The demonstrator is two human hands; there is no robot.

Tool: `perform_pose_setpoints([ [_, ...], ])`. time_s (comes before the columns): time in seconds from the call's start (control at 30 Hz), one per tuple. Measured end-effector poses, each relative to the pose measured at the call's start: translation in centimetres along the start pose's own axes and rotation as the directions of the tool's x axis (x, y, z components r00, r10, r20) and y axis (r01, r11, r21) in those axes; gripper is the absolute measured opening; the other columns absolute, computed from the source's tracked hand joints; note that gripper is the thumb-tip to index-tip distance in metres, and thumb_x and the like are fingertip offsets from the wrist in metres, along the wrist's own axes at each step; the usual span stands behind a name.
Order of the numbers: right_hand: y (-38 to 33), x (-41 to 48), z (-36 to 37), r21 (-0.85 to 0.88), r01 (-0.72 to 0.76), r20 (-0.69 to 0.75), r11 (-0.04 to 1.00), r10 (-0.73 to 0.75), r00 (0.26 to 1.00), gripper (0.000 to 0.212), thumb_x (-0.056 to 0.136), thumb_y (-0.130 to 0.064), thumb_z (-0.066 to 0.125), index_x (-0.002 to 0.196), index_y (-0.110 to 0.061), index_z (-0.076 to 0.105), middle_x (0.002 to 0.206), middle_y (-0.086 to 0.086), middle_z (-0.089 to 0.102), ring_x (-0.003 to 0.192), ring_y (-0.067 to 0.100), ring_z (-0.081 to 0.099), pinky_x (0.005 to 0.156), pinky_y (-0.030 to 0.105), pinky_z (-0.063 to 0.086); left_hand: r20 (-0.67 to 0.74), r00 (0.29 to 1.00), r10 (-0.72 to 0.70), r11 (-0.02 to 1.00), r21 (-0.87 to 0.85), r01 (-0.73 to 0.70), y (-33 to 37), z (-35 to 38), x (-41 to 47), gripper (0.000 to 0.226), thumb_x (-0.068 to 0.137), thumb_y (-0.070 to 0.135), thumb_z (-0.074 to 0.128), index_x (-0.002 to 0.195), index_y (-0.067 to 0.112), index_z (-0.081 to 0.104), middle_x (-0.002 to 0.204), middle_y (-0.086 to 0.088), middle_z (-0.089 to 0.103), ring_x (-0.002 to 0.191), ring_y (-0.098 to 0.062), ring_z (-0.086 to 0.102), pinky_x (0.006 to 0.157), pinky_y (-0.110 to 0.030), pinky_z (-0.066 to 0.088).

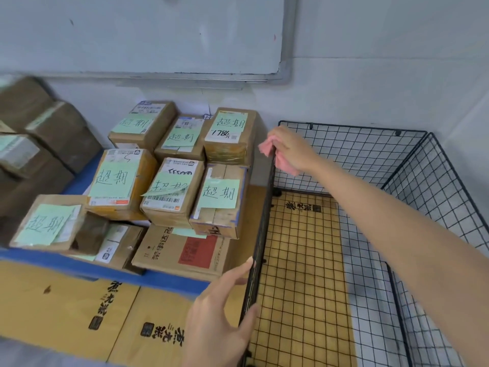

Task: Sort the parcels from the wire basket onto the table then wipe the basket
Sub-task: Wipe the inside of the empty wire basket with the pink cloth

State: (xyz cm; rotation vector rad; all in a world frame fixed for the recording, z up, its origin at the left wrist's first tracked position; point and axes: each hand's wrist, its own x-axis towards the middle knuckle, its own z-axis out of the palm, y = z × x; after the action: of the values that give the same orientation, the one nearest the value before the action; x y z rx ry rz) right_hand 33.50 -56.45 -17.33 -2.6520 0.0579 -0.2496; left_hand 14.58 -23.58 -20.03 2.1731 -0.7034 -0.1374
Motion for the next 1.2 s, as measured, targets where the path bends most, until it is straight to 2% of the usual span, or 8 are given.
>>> perform_pose_setpoints([
  [0.17, -2.4, -4.3, 0.4, 0.1, 0.044, 0.042, 0.994, -0.048, 0.998, 0.017, 0.105, -0.014, 0.038, 0.106, -0.015, 0.055, 0.109, -0.011, 0.048, 0.088, -0.007, 0.054, 0.08, 0.005, 0.04, -0.003, 1.0, 0.004, 1.0, 0.003, -0.004, 0.0, 0.1, 0.0, 0.072, 0.075, 0.039, 0.074, 0.13, 0.068, 0.039, 0.106, 0.033, 0.063, 0.103, 0.004, 0.06, 0.082, -0.025, 0.055],
  [0.27, -4.0, -7.8, 1.2, 0.216, 0.079, 0.071, 0.973, -0.096, 0.993, 0.016, 0.105, -0.01, 0.038, 0.103, -0.01, 0.053, 0.106, -0.01, 0.052, 0.097, -0.009, 0.054, 0.088, 0.001, 0.037, -0.007, 1.0, 0.015, 1.0, 0.011, -0.015, 0.1, 0.1, 0.1, 0.076, 0.074, 0.037, 0.075, 0.129, 0.072, 0.035, 0.11, 0.036, 0.06, 0.105, 0.006, 0.059, 0.083, -0.022, 0.054],
  [0.4, -4.1, -10.2, 2.1, 0.28, 0.164, 0.062, 0.946, -0.189, 0.98, 0.02, 0.106, -0.009, 0.037, 0.105, -0.005, 0.056, 0.102, -0.014, 0.054, 0.105, -0.015, 0.051, 0.095, 0.004, 0.034, 0.029, 1.0, 0.007, 1.0, -0.029, -0.006, 0.0, 0.2, 0.1, 0.069, 0.073, 0.044, 0.068, 0.132, 0.066, 0.039, 0.111, 0.031, 0.063, 0.107, 0.005, 0.06, 0.083, -0.026, 0.057],
  [0.5, -3.5, -8.3, 2.2, 0.269, 0.199, 0.056, 0.942, -0.222, 0.973, 0.02, 0.106, -0.015, 0.037, 0.103, -0.01, 0.057, 0.103, -0.002, 0.05, 0.1, 0.001, 0.053, 0.093, 0.014, 0.04, 0.036, 0.999, 0.028, 0.999, -0.027, -0.027, -0.4, 0.0, 0.1, 0.067, 0.072, 0.052, 0.067, 0.133, 0.063, 0.041, 0.106, 0.028, 0.064, 0.104, 0.003, 0.062, 0.079, -0.021, 0.057],
  [0.7, -0.3, -2.8, 1.9, 0.17, 0.093, 0.024, 0.981, -0.099, 0.995, 0.016, 0.104, -0.011, 0.043, 0.103, -0.008, 0.059, 0.104, -0.006, 0.05, 0.09, -0.017, 0.049, 0.083, 0.004, 0.034, 0.05, 0.999, -0.005, 0.999, -0.037, 0.007, -0.1, -0.1, 0.3, 0.069, 0.07, 0.058, 0.064, 0.133, 0.066, 0.037, 0.106, 0.031, 0.064, 0.1, 0.005, 0.061, 0.077, -0.009, 0.047],
  [0.87, 0.7, 1.9, 0.3, 0.04, 0.0, -0.029, 0.999, 0.001, 1.0, 0.017, 0.104, -0.015, 0.042, 0.106, -0.012, 0.059, 0.108, -0.006, 0.049, 0.099, 0.005, 0.049, 0.097, 0.031, 0.045, 0.028, 0.999, -0.04, 0.999, -0.03, 0.041, 0.3, -0.3, 0.2, 0.075, 0.07, 0.043, 0.073, 0.132, 0.067, 0.039, 0.102, 0.032, 0.063, 0.098, 0.009, 0.056, 0.08, -0.003, 0.041],
  [1.03, -0.5, 0.5, 0.6, 0.197, -0.074, -0.072, 0.978, 0.09, 0.993, 0.015, 0.102, -0.016, 0.047, 0.107, -0.011, 0.06, 0.115, -0.001, 0.051, 0.105, 0.014, 0.052, 0.102, 0.044, 0.047, 0.008, 0.999, -0.046, 0.999, -0.025, 0.046, 0.3, -0.2, 0.1, 0.072, 0.071, 0.034, 0.071, 0.131, 0.064, 0.045, 0.097, 0.029, 0.067, 0.094, 0.005, 0.061, 0.079, -0.005, 0.043],
  [1.2, -4.1, -6.8, 1.5, 0.403, -0.052, 0.017, 0.914, 0.049, 0.999, 0.012, 0.097, -0.017, 0.055, 0.095, -0.012, 0.066, 0.117, -0.002, 0.059, 0.115, -0.014, 0.044, 0.107, 0.021, 0.034, -0.016, 0.998, -0.053, 0.998, -0.044, 0.053, 0.4, -0.2, 0.3, 0.075, 0.07, 0.026, 0.072, 0.132, 0.06, 0.047, 0.092, 0.028, 0.067, 0.093, 0.011, 0.057, 0.08, -0.001, 0.039],
])
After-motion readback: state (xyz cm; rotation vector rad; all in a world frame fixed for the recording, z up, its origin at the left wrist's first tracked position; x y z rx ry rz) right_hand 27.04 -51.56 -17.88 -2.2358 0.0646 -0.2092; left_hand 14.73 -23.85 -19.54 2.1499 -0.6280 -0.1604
